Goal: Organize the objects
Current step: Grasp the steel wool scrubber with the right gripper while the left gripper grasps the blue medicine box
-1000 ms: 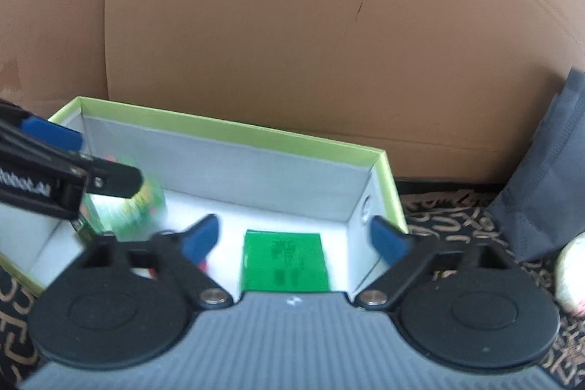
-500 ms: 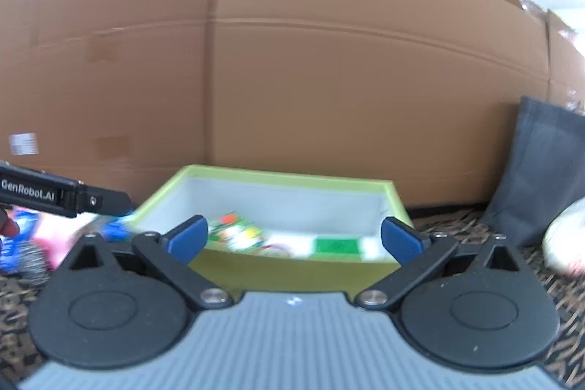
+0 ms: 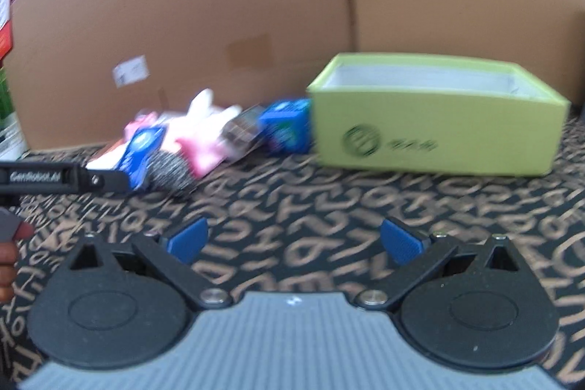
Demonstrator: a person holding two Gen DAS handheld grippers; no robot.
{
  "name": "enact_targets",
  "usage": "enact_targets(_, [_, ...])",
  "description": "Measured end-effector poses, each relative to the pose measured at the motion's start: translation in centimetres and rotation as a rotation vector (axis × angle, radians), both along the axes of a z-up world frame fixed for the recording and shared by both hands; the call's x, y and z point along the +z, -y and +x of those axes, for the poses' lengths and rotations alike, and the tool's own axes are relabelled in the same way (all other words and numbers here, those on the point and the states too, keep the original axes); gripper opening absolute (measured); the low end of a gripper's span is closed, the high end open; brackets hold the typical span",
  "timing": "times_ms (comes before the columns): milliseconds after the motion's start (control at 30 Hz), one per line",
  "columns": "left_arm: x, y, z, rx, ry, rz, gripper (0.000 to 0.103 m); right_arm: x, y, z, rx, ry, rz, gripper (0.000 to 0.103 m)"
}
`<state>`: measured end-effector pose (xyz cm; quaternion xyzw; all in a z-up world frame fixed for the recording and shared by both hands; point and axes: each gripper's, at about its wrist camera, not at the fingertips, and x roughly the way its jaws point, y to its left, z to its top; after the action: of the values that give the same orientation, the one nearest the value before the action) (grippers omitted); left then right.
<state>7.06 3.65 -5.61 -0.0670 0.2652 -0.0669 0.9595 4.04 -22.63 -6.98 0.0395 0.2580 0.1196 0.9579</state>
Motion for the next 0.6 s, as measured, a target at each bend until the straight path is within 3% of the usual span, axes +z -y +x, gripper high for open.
enact_targets(267, [-0.5, -2.6, 3.3, 0.053, 0.01, -0.005, 0.089, -0.1, -2.7, -0.6, 0.033, -0.024, -0.011, 0.103])
enact_targets(433, [-1.0, -1.3, 5.5, 0.003, 0.026, 0.095, 0.074, -0.1, -2.9, -0.5, 0.02, -0.041, -0.012, 0.103])
enact_targets(600, [-2.3, -1.2, 7.5, -0.007, -0.004, 0.134, 0.073, 0.2, -2.8, -0.5, 0.015, -0.042, -0.013, 0.103])
